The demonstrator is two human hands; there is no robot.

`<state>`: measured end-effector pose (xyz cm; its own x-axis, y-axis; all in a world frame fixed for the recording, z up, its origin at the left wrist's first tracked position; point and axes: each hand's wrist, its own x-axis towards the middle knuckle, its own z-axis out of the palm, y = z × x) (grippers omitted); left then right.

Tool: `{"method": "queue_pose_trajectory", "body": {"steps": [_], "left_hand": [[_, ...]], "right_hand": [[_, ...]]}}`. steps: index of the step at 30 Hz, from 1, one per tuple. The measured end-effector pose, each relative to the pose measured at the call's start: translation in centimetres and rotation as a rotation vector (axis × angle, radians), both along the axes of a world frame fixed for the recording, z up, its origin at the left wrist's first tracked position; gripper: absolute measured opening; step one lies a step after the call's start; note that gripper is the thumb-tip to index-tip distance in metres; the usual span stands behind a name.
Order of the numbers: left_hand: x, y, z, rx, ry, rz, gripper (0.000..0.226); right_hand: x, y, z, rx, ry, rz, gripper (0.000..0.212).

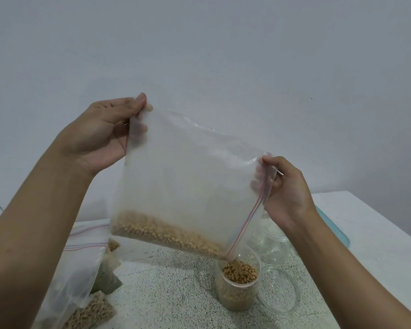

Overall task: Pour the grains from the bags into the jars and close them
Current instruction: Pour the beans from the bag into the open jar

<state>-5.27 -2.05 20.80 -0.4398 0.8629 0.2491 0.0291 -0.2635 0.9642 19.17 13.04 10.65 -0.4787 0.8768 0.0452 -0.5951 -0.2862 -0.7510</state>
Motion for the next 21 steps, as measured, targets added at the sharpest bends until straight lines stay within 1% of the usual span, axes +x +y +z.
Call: {"method": "queue_pose_trajectory", "body": {"steps": [14, 18, 21], "left_hand": [[0.0, 0.5, -0.3, -0.011, -0.007, 0.010, 0.021], [0.3, 0.8, -0.5, -0.010, -0.011, 0.005, 0.021], [0.5, 1.2, -0.6, -0.012, -0.010, 0.000, 0.021]], "right_hand": [[0.1, 0.5, -0.1, 0.014, -0.017, -0.031, 0.021], [0.5, 0.9, -0.2, 0.019, -0.008, -0.032, 0.015], [0.9, 1.1, -0.3, 0.025, -0.007, -0.043, 0.015]]}}
